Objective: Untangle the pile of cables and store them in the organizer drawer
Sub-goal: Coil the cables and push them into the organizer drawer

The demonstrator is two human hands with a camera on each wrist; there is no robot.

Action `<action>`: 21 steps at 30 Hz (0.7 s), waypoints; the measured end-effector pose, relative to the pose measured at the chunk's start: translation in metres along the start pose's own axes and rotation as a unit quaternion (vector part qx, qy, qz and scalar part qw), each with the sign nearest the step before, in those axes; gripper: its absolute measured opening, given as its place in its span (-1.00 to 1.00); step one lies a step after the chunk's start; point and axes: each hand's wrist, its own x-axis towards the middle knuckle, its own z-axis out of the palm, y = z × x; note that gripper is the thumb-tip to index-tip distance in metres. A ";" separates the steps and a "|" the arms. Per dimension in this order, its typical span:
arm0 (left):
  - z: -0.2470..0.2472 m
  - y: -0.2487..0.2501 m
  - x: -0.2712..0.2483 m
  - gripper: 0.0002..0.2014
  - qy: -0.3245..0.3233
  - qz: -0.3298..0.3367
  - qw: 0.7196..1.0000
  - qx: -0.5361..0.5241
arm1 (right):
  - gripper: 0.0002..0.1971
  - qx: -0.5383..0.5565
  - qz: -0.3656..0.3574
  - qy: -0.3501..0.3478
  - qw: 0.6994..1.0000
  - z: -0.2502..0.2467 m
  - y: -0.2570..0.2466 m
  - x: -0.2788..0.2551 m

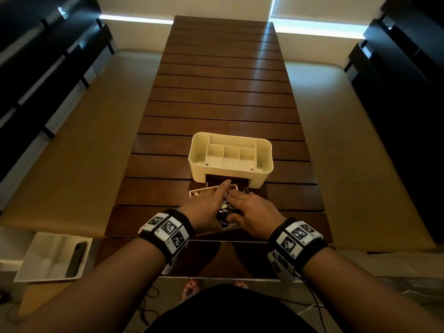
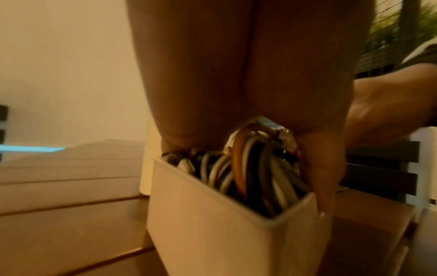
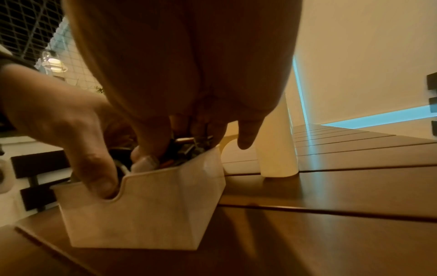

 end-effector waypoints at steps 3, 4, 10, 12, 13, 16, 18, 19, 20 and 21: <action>0.004 0.003 -0.016 0.12 0.037 0.003 0.999 0.039 | -0.34 -0.031 -0.009 0.020 0.999 0.006 -0.002 0.001; 0.000 0.005 -0.024 0.06 0.066 0.000 0.996 0.064 | -0.35 -0.042 -0.004 0.023 0.999 0.007 -0.003 0.003; 0.003 0.001 -0.040 -0.25 0.096 -0.048 0.984 0.140 | -0.34 -0.081 0.010 0.021 0.996 0.007 -0.008 0.005; 0.013 -0.005 -0.037 -0.31 0.051 -0.058 0.988 0.130 | -0.34 -0.088 0.010 0.010 0.996 0.007 -0.010 0.003; 0.016 -0.007 -0.035 -0.33 0.048 -0.057 0.989 0.127 | -0.34 -0.091 0.013 -0.001 0.996 0.009 -0.010 0.002; 0.019 -0.008 -0.034 -0.36 0.049 -0.057 0.982 0.176 | -0.32 -0.077 0.027 -0.023 0.996 0.012 -0.014 -0.005; 0.022 -0.007 -0.033 -0.38 0.051 -0.073 0.972 0.217 | -0.32 -0.078 0.014 0.010 0.997 0.012 -0.019 -0.008; 0.023 -0.005 -0.032 -0.38 0.050 -0.080 0.969 0.229 | -0.32 -0.088 -0.004 0.027 0.996 0.010 -0.022 -0.008; 0.025 -0.004 -0.031 -0.38 0.048 -0.085 0.967 0.236 | -0.34 -0.101 -0.028 0.035 0.994 0.009 -0.025 -0.006; 0.026 -0.003 -0.030 -0.38 0.046 -0.086 0.966 0.240 | -0.36 -0.117 -0.049 0.031 0.991 0.010 -0.027 -0.004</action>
